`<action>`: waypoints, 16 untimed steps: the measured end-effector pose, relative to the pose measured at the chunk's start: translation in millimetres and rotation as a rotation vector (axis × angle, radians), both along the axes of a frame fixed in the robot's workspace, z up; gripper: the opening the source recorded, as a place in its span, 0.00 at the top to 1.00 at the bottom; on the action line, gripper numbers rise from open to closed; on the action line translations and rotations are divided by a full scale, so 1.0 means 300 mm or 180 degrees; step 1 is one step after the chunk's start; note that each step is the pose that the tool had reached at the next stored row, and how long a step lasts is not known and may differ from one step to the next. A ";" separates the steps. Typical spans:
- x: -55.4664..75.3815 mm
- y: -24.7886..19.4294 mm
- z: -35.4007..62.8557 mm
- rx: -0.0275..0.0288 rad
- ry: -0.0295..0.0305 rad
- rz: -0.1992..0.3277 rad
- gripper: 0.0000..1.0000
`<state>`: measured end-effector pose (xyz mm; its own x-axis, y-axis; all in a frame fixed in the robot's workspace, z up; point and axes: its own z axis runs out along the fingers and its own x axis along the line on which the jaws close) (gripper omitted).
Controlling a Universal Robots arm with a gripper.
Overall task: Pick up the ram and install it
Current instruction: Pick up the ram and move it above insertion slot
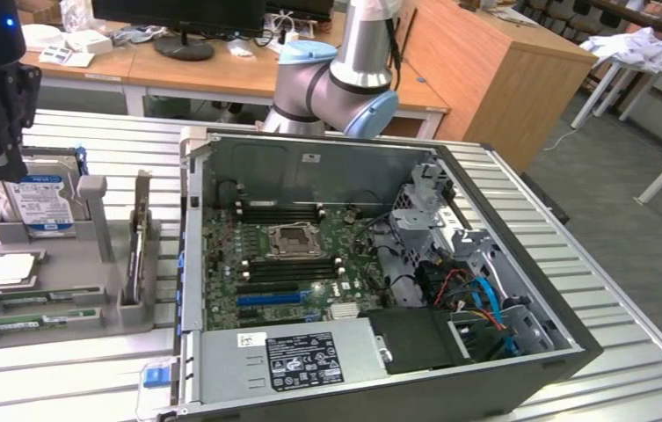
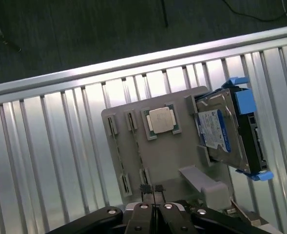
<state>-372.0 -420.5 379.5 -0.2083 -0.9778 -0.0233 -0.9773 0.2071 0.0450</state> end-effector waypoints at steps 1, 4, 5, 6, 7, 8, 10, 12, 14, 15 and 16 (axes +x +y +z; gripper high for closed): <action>0.000 0.000 0.000 0.0000 0.0000 0.0057 0.89; 0.000 0.000 0.000 0.0000 0.0000 0.0196 0.89; 0.000 0.000 0.000 0.0000 0.0000 0.0199 0.89; 0.000 0.000 0.000 0.0000 0.0000 0.0199 0.89; 0.000 0.000 0.000 0.0000 0.0000 0.0199 0.89; 0.000 0.000 0.000 0.0000 0.0000 0.0199 0.89; 0.000 0.000 0.000 0.0000 0.0000 0.0214 0.89; 0.000 0.000 0.000 0.0000 0.0000 0.0276 0.89; 0.000 0.000 0.000 0.0000 0.0000 0.0291 0.89; 0.000 0.000 0.000 0.0000 0.0000 0.0291 0.89; 0.000 0.000 0.000 0.0000 0.0000 0.0291 0.89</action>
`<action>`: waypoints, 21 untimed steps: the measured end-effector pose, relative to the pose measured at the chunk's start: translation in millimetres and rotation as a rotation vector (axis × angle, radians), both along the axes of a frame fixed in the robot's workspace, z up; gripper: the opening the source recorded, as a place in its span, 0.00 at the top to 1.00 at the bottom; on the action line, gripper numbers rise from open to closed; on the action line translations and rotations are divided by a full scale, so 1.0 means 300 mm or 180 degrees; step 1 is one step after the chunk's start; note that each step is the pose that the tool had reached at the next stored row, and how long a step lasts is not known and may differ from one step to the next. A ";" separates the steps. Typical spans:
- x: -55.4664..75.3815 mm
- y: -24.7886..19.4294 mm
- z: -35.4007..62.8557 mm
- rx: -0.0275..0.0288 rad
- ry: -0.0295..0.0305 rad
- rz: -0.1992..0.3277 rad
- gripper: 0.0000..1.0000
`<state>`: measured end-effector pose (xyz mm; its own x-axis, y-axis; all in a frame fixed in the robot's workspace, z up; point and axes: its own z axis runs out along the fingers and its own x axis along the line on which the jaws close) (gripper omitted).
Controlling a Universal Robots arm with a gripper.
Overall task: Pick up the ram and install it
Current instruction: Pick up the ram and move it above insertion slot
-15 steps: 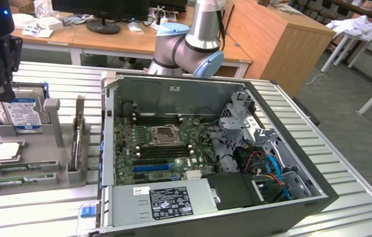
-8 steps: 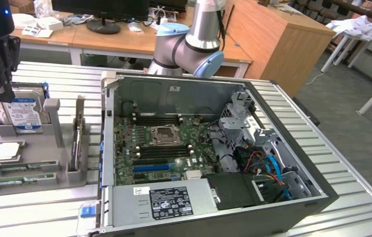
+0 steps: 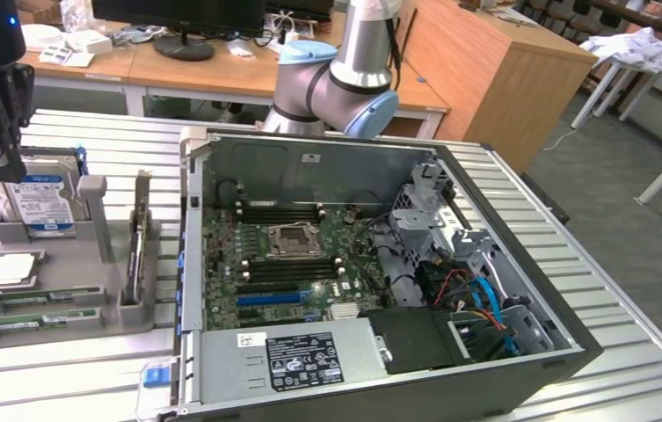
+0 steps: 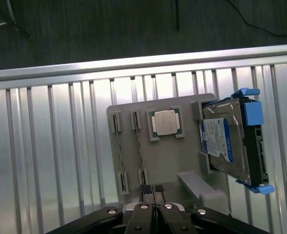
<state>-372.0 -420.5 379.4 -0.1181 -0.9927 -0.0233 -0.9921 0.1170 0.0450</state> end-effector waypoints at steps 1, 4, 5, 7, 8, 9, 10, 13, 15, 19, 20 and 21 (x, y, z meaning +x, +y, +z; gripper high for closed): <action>0.000 0.000 0.000 0.0000 0.0000 0.0000 0.89; 0.000 0.000 0.000 0.0000 0.0000 0.0000 0.89; 0.000 0.000 0.000 0.0000 0.0000 0.0000 0.89; 0.000 0.000 0.000 0.0000 0.0000 0.0000 0.89; 0.000 0.000 0.000 0.0000 0.0000 0.0000 0.89; 0.000 0.000 0.000 0.0000 0.0000 0.0000 0.89; 0.000 0.000 0.000 0.0000 0.0000 0.0000 0.89; 0.000 0.000 0.000 0.0000 0.0000 0.0000 0.84; 0.000 0.000 0.000 0.0000 0.0000 0.0000 0.77; 0.000 0.000 -0.001 0.0001 0.0000 0.0000 0.70; 0.000 0.000 -0.005 0.0001 -0.0001 0.0000 0.70; 0.000 0.000 -0.011 0.0001 -0.0001 0.0000 0.70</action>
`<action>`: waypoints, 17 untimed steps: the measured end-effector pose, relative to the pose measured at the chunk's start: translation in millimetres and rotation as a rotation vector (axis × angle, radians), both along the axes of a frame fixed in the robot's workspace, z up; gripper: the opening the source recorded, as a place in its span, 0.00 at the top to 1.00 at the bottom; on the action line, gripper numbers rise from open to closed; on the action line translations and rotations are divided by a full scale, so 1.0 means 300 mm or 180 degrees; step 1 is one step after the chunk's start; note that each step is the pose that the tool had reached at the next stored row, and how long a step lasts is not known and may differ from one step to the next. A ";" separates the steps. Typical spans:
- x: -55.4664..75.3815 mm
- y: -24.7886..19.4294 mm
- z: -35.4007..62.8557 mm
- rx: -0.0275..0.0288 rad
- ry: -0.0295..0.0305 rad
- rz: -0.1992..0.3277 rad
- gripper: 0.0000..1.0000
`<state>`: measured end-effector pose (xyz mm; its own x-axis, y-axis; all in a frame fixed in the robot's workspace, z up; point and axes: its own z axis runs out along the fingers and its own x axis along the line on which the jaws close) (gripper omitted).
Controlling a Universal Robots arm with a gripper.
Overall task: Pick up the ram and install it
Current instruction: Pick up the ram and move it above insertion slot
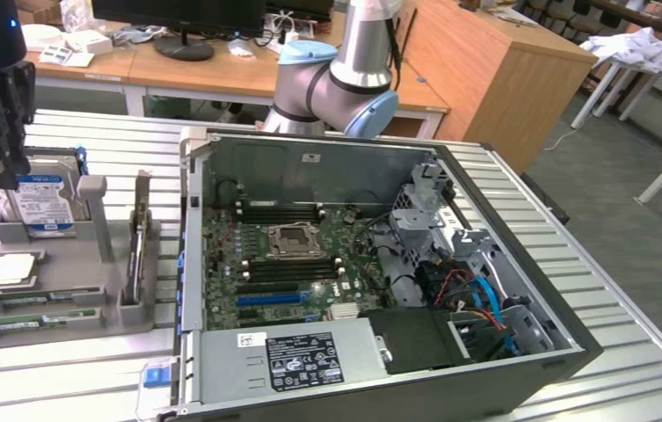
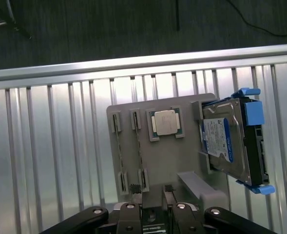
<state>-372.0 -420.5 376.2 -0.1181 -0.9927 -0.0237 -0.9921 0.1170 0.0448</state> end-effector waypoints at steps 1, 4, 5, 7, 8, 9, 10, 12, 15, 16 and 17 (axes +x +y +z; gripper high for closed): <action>0.000 0.000 -0.006 0.0000 0.0000 0.0000 0.70; 0.000 0.000 -0.024 0.0000 -0.0001 0.0000 0.70; 0.000 0.000 -0.030 0.0000 -0.0001 0.0000 0.70; 0.000 0.000 -0.043 0.0000 -0.0001 0.0000 0.70; 0.000 0.000 -0.048 0.0000 -0.0001 0.0000 0.70; 0.000 0.000 -0.055 0.0000 -0.0001 0.0000 0.70; 0.000 0.000 -0.061 0.0000 -0.0001 0.0000 0.70; 0.000 0.000 -0.072 0.0000 -0.0001 0.0000 0.70; 0.000 0.000 -0.091 0.0000 -0.0001 0.0000 0.70; 0.000 0.000 -0.097 0.0000 -0.0001 0.0000 0.70; 0.000 0.000 -0.103 0.0000 -0.0001 0.0000 0.70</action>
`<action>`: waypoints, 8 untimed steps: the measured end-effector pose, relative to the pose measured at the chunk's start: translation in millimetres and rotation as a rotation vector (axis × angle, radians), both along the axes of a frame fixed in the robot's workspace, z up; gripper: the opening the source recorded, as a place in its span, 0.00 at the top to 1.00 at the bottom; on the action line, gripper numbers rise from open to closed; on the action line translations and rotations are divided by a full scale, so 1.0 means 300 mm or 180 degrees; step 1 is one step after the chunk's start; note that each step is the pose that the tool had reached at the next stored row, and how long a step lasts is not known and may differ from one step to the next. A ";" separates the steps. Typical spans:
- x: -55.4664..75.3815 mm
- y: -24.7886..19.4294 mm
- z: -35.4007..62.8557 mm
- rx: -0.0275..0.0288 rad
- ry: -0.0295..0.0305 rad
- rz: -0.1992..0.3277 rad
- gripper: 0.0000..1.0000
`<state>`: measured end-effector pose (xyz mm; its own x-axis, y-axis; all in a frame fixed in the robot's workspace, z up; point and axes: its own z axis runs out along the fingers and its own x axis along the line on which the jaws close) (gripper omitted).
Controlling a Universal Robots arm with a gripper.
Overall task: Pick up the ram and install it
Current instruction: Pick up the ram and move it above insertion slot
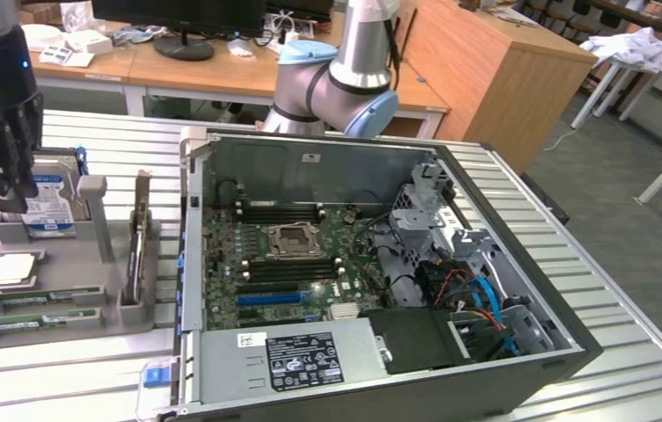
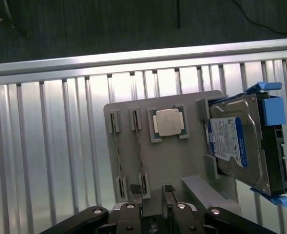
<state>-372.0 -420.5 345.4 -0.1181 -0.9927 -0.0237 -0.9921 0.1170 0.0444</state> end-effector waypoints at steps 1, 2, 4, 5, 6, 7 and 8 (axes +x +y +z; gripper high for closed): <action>0.000 0.000 -0.006 0.0000 0.0000 0.0000 0.70; 0.000 0.000 -0.012 0.0000 0.0000 0.0000 0.70; 0.000 0.000 -0.024 0.0000 0.0000 0.0000 0.70; 0.000 0.000 -0.030 0.0000 0.0000 0.0000 0.70; 0.000 0.000 -0.036 0.0000 0.0000 0.0000 0.70; 0.000 0.000 -0.042 0.0000 0.0000 0.0000 0.70; 0.000 0.000 -0.048 0.0000 0.0000 0.0000 0.70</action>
<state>-372.0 -420.5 330.9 -0.1181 -0.9927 -0.0237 -0.9921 0.1170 0.0444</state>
